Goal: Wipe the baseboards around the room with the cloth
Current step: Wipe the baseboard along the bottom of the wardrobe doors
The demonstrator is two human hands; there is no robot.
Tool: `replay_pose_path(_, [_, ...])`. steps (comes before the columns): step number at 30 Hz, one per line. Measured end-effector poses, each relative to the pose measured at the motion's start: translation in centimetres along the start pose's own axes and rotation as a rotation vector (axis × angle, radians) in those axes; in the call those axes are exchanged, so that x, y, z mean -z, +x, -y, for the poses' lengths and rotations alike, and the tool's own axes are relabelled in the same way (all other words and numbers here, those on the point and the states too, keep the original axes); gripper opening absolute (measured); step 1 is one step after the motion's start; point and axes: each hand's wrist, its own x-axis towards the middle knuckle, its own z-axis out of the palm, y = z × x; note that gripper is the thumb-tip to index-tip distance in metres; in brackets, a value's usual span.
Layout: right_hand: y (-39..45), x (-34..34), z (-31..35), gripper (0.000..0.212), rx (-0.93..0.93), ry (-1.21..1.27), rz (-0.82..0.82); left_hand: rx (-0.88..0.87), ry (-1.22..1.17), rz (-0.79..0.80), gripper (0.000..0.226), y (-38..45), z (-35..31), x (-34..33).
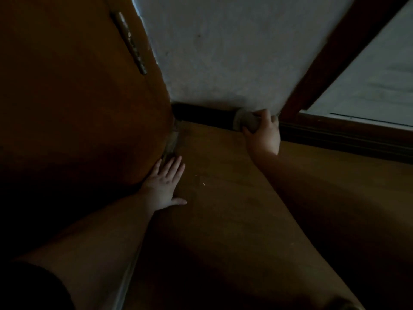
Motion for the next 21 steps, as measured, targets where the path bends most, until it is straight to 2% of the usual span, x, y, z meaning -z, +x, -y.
replay_pose_path(2, [0.0, 2.6, -2.6, 0.044, -0.028, -0.031, -0.032, 0.023, -0.037, -0.008, 0.113, -0.1, -1.0, 0.1])
replay_pose_path(5, [-0.3, 6.0, -6.0, 0.047, -0.080, -0.061, -0.072, -0.103, -0.049, 0.015, 0.104, 0.8, -3.0, 1.2])
replay_pose_path(7, [-0.3, 8.4, -8.0, 0.048, -0.119, -0.059, -0.107, -0.121, -0.078, 0.005, 0.105, 2.0, -4.9, 2.6])
replay_pose_path(11, [-0.4, 13.7, -12.0, 0.046, -0.241, -0.065, -0.143, -0.108, -0.157, -0.012, 0.115, 4.5, -9.1, 5.8])
replay_pose_path(14, [-1.1, 16.5, -14.2, 0.048, -0.270, -0.102, -0.154, -0.102, -0.138, 0.065, 0.131, 5.6, -10.8, 6.8])
replay_pose_path(17, [-2.3, 16.9, -15.1, 0.051, -0.279, -0.095, -0.145, -0.090, -0.124, 0.179, 0.144, 6.1, -11.7, 7.2])
replay_pose_path(21, [-4.2, 14.4, -14.9, 0.062, -0.258, -0.075, -0.085, -0.085, -0.067, 0.196, 0.146, 6.1, -12.3, 7.6])
